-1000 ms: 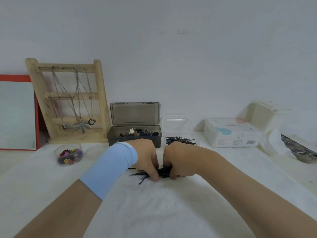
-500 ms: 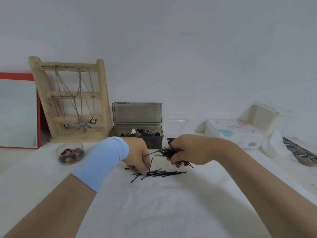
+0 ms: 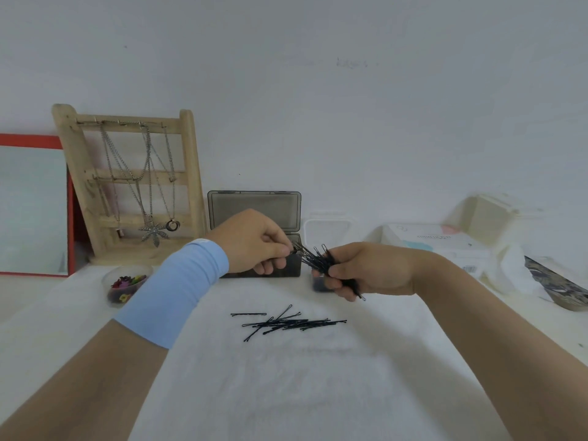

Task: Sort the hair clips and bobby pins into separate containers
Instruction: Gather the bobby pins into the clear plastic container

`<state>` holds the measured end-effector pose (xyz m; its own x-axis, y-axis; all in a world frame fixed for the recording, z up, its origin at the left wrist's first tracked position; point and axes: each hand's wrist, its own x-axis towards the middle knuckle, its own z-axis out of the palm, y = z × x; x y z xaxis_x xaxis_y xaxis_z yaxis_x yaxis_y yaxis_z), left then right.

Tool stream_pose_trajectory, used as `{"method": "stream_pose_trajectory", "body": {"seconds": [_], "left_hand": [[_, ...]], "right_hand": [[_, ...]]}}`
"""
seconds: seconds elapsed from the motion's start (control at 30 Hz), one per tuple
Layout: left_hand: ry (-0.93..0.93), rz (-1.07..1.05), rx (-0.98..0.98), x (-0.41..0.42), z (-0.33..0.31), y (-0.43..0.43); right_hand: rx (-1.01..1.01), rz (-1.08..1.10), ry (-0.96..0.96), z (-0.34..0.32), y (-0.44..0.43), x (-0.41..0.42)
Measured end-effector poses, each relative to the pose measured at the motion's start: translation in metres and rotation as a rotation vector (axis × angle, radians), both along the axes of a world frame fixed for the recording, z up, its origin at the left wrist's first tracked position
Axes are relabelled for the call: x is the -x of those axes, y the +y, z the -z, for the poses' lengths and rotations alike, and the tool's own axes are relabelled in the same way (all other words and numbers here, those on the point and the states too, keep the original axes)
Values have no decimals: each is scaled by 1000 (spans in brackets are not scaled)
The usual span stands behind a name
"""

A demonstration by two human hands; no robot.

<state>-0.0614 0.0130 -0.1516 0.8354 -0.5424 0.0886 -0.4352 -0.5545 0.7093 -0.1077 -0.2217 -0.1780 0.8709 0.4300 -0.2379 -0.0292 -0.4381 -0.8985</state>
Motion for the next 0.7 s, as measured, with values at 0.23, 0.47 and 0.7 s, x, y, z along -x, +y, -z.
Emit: {"method": "stream_pose_trajectory", "body": {"seconds": [0.23,0.47,0.7], "left_hand": [[-2,147,-373,4,13,-5],[-285,31,-170,5,24,-27],[-445,-8,-255,-12,38,-42]], "right_hand": [[148,280,-245,-13,-19,-10],[879,279,-676,1,-20,-29],[984,167,-672,21,-19,-43]]}}
